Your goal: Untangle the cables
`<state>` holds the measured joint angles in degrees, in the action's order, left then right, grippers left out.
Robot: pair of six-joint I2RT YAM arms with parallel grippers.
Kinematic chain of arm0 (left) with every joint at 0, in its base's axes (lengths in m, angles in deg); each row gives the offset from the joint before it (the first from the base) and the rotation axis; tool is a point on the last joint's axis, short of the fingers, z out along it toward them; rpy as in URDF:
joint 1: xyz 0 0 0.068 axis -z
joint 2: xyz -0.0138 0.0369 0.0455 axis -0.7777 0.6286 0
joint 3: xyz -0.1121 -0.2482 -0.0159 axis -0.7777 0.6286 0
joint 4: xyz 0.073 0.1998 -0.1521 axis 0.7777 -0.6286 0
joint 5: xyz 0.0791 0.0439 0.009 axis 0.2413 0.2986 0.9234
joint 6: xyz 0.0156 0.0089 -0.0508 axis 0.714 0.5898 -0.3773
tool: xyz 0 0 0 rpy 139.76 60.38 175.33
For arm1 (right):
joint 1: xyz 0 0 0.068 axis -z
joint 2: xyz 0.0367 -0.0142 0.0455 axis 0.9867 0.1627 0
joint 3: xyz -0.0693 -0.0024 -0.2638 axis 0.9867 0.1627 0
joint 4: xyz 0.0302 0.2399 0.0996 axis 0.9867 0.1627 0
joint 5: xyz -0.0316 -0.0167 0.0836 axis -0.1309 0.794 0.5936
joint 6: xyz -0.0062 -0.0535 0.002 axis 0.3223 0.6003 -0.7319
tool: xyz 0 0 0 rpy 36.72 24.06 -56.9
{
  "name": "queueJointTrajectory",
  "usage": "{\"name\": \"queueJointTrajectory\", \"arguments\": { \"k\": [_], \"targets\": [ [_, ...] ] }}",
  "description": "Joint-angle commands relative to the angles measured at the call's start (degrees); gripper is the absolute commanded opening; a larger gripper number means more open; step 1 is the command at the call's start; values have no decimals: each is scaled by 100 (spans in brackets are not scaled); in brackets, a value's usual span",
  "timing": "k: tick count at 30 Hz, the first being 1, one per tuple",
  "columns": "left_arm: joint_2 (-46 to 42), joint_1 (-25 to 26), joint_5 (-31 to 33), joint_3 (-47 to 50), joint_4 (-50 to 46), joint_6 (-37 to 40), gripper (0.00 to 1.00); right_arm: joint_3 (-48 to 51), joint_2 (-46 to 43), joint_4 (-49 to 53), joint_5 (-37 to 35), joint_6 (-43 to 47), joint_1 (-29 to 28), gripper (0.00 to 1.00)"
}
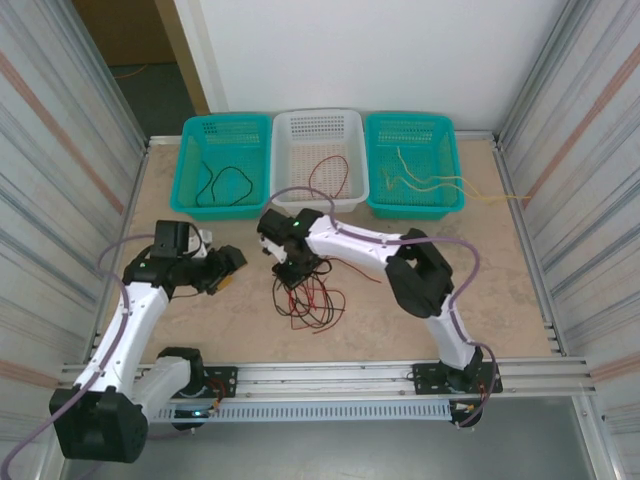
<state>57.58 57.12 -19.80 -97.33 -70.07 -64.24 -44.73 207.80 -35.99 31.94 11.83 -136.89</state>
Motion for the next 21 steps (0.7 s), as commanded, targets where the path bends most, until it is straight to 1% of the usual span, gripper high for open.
{"name": "queueJointTrajectory", "arguments": {
  "k": [1, 4, 7, 10, 13, 17, 21],
  "targets": [
    [90, 379, -86, -333, 427, -219, 62, 165, -1125, -419, -68, -286, 180, 5],
    [232, 842, -24, -515, 805, -446, 63, 304, -1693, -595, 23, -362, 366, 5],
    [347, 1192, 38, -724, 1146, -651, 63, 313, -2127, -693, 219, -407, 570, 1],
    [414, 1355, -43, -822, 1610, -921, 64, 356, -2500, -902, 404, -470, 747, 0],
    [512, 1546, -115, -904, 2019, -1033, 65, 491, -2820, -1270, 886, -666, 975, 1],
    [649, 1781, -44, -978, 2343, -1086, 67, 828, -3157, -1829, 1434, -947, 1214, 2],
    [804, 1951, -191, -974, 2841, -1213, 66, 1014, -3266, -2034, 1552, -1176, 1366, 2]
  ]
}}
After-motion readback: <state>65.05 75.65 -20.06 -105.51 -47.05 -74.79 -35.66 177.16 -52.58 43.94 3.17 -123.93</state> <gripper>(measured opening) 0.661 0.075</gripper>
